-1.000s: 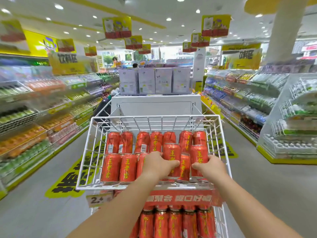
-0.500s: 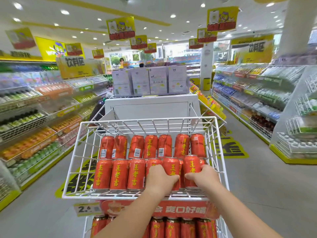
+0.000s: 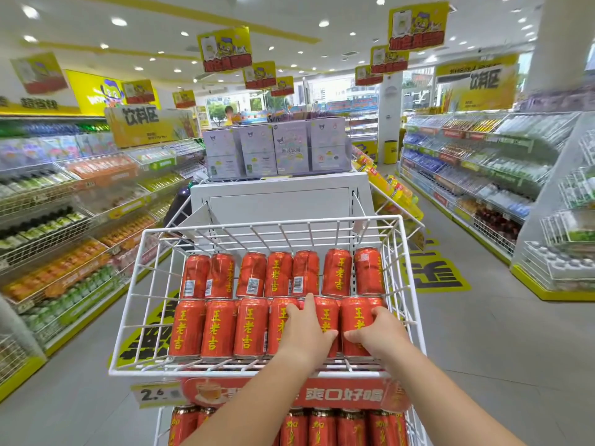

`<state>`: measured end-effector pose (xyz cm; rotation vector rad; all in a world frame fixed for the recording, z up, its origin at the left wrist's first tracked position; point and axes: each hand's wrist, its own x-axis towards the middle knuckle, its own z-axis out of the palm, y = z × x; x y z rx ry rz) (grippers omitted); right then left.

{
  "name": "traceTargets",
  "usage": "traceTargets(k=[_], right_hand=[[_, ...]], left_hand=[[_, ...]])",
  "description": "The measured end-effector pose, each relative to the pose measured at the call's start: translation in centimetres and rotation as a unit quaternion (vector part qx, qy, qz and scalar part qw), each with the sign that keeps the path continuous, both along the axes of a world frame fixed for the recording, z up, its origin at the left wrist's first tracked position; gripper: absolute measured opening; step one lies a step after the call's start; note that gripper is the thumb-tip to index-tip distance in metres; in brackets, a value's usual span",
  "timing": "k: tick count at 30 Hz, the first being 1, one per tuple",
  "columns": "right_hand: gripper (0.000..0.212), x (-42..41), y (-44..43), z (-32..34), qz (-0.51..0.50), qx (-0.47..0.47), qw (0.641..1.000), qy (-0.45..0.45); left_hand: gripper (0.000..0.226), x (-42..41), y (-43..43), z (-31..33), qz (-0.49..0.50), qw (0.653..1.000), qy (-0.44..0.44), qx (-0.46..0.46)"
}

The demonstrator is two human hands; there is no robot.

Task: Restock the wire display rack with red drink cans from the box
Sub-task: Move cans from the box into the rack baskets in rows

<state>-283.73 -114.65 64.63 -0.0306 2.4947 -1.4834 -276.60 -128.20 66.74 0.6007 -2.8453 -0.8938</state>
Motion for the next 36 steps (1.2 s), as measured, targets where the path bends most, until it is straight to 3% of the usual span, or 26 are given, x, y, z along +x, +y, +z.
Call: traceTargets(k=[8, 16, 21, 36], right_hand=[[0.035, -0.5, 0.2, -0.2, 0.03, 0.04, 0.999, 0.015], [0.035, -0.6, -0.9, -0.3, 0.025, 0.16, 0.984, 0.078], [0.035, -0.8, -1.3, -0.7, 0.023, 0.179, 0.98, 0.087], [0.043, 1.0, -1.2, 1.0, 0.026, 0.226, 0.968, 0.106]], left_hand=[[0.089, -0.5, -1.3, 0.2, -0.05, 0.997, -0.043, -0.05], [0.086, -0.4, -1.1, -0.8, -0.046, 0.99, -0.03, -0.13], [0.089, -1.0, -1.1, -1.4, -0.048, 0.986, -0.043, -0.153], [0.077, 1.6, -1.2, 0.8, -0.037, 0.994, -0.062, -0.084]])
